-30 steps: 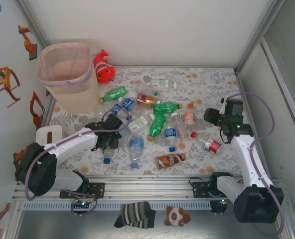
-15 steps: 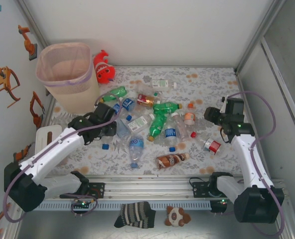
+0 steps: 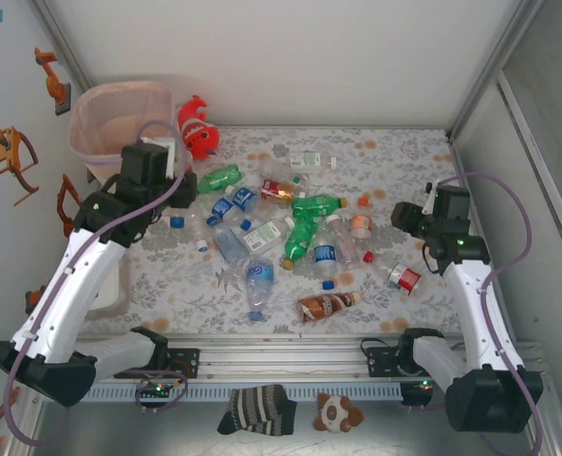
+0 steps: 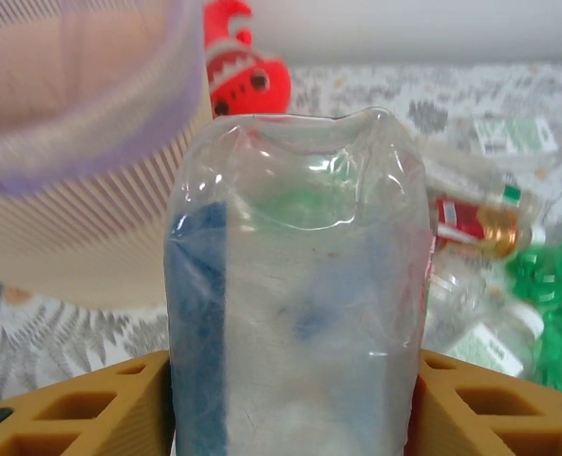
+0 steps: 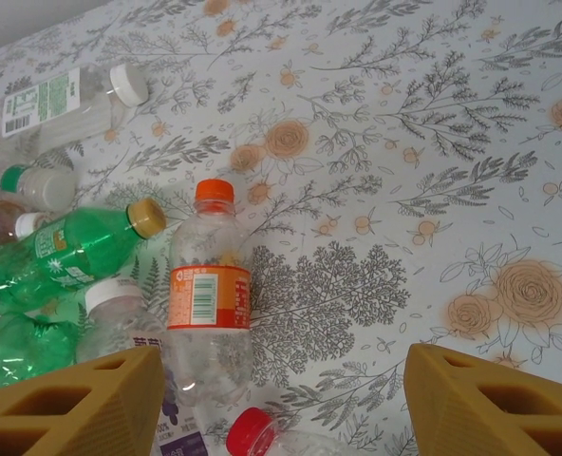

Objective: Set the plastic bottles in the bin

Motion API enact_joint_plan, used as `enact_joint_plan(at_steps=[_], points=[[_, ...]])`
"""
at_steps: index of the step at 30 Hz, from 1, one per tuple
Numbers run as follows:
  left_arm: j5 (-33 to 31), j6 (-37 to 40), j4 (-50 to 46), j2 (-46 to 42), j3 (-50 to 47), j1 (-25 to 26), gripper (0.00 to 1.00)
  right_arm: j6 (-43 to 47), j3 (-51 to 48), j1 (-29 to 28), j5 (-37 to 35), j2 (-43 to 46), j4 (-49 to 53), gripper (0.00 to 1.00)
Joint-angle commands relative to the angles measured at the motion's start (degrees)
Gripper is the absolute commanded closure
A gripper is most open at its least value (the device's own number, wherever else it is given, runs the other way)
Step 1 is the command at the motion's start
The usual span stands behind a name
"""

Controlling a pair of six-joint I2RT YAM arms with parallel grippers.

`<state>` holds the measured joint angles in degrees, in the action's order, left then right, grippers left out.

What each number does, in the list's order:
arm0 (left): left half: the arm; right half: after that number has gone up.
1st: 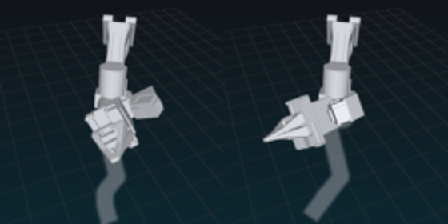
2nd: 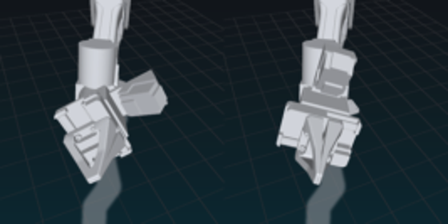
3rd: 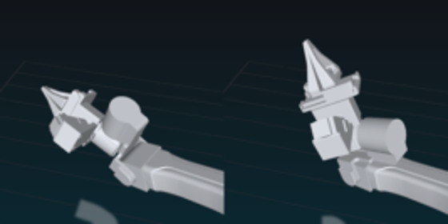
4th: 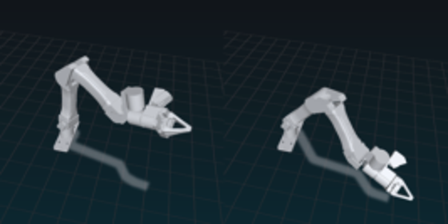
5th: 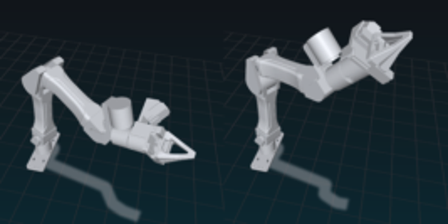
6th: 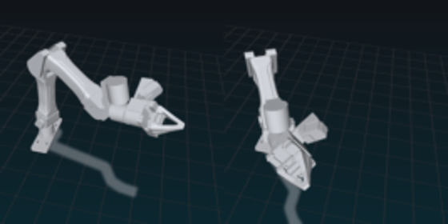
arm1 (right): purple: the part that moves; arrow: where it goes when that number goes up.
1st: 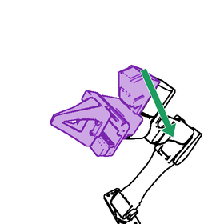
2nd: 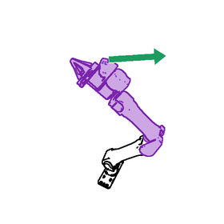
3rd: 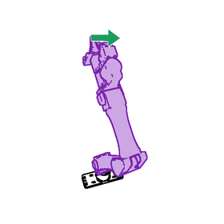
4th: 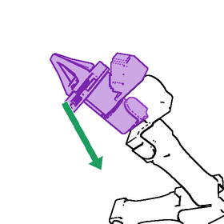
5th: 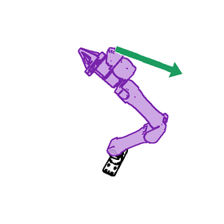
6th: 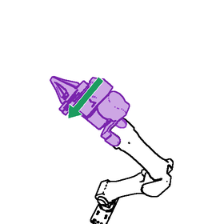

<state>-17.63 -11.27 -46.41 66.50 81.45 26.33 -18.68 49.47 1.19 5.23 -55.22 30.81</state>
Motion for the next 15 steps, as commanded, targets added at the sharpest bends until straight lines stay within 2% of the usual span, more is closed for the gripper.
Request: enact_joint_plan(at_steps=[1, 7, 15], points=[[2.1, 7.7, 2.9, 2.1, 4.2, -2.8, 0.41, -0.6, 2.3, -0.4, -0.1, 1.0, 1.6, 0.33], [9.3, 10.4, 6.1, 8.3, 13.0, -10.5, 0.41, -0.6, 3.3, -0.4, -0.1, 1.3, 2.4, 0.33], [13.2, 11.3, 10.2, 16.8, 23.7, -16.5, 0.44, -0.9, 4.5, -0.4, -0.3, 1.6, 3.2, 0.33]])
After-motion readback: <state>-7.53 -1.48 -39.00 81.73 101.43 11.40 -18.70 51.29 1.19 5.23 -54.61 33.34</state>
